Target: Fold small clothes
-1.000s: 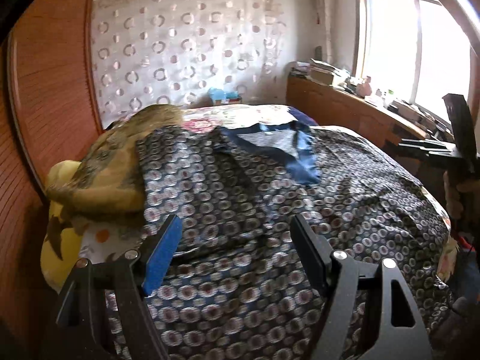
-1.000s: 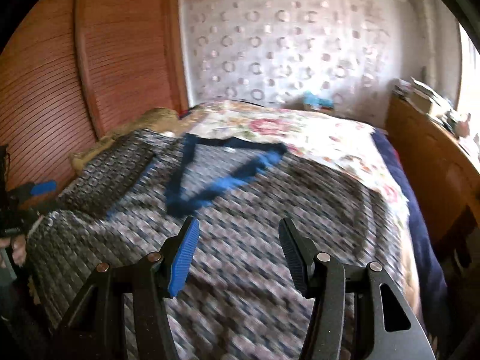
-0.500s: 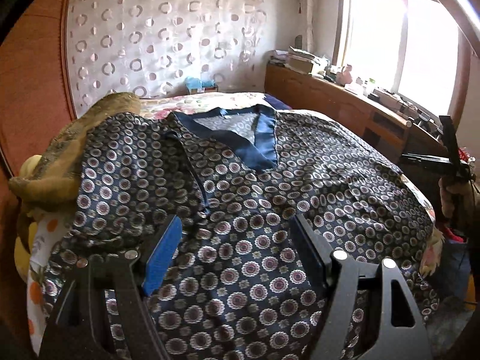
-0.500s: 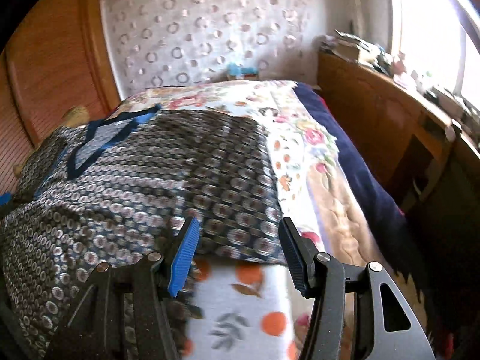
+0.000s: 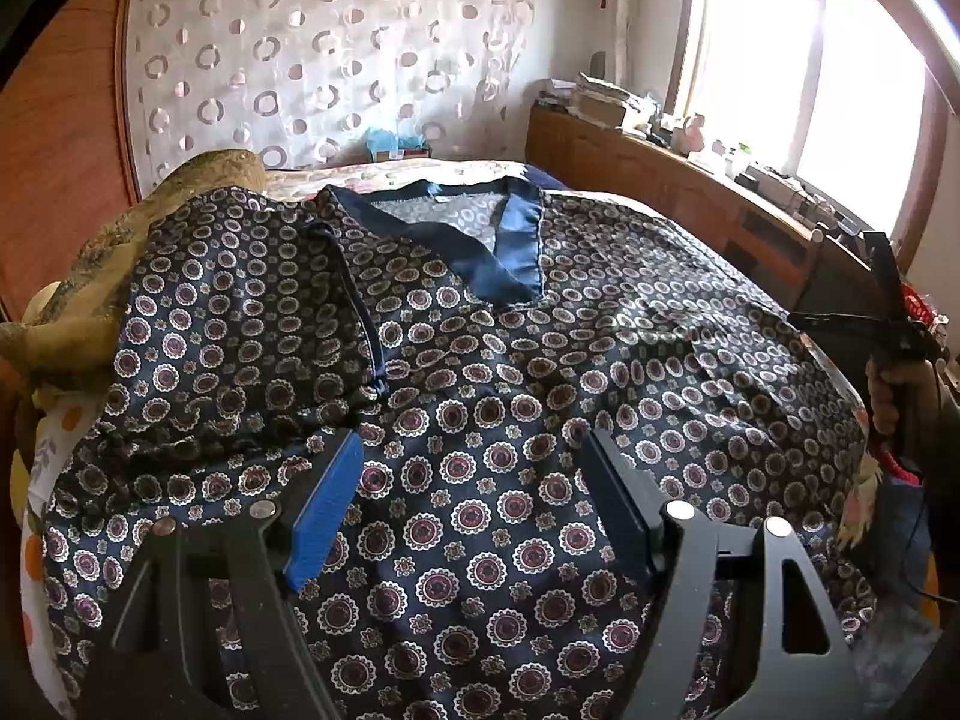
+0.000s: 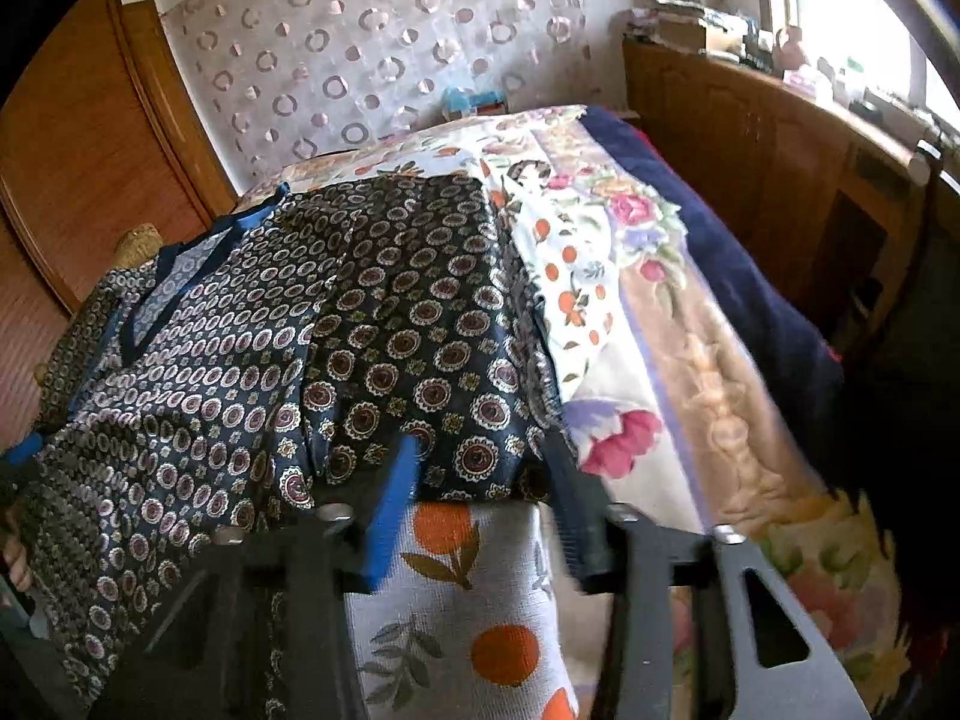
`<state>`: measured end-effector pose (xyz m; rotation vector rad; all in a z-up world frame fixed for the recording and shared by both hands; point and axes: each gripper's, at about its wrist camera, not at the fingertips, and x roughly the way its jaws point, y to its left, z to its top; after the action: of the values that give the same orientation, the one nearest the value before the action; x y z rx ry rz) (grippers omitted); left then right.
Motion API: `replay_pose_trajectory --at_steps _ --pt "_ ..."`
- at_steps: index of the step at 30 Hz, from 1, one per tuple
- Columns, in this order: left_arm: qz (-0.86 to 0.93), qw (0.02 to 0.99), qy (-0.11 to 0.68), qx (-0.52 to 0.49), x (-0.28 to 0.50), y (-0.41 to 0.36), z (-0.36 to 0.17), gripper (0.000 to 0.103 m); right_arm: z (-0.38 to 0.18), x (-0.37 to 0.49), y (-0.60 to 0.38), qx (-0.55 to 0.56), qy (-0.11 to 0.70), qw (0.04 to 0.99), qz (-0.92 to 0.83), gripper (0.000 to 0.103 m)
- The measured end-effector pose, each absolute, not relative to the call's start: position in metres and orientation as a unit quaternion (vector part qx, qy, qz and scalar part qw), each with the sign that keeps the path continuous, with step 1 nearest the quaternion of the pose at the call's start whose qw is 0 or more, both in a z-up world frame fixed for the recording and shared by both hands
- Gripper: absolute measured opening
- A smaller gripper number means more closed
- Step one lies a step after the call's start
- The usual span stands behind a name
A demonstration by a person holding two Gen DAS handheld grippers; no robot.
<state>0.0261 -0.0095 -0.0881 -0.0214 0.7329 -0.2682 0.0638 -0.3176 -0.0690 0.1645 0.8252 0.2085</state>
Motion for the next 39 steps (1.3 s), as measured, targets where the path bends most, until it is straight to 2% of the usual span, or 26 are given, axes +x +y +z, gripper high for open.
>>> replay_pose_trajectory --at_steps 6,10,13,21,29,35,36,39 --pt "-0.131 0.924 0.36 0.004 0.035 -0.014 -0.087 0.075 -0.076 0.07 -0.317 0.067 0.393 0.912 0.097 0.024" --pt "-0.134 0.927 0.351 0.007 0.042 -0.018 -0.079 0.075 -0.07 0.068 -0.317 0.033 0.385 0.918 0.089 0.007" --pt "-0.136 0.933 0.332 0.009 0.048 -0.023 -0.068 0.075 -0.061 0.066 -0.315 0.031 0.369 0.924 0.095 0.004" --pt "-0.142 0.95 0.279 0.012 0.071 -0.043 -0.048 0.075 -0.038 0.064 -0.278 0.039 0.32 0.934 0.155 0.004" --pt "-0.13 0.964 0.23 0.017 0.069 -0.049 -0.047 0.076 -0.053 0.065 -0.229 0.006 0.343 0.918 0.197 0.004" --pt "-0.121 0.967 0.222 0.022 0.071 -0.048 -0.054 0.075 -0.059 0.073 -0.229 0.0 0.367 0.91 0.191 0.004" --pt "-0.119 0.966 0.228 0.028 0.073 -0.049 -0.057 0.076 -0.059 0.073 -0.23 -0.003 0.369 0.91 0.186 0.006" --pt "-0.118 0.967 0.225 0.029 0.072 -0.05 -0.056 0.076 -0.051 0.071 -0.23 -0.009 0.368 0.914 0.173 0.028"
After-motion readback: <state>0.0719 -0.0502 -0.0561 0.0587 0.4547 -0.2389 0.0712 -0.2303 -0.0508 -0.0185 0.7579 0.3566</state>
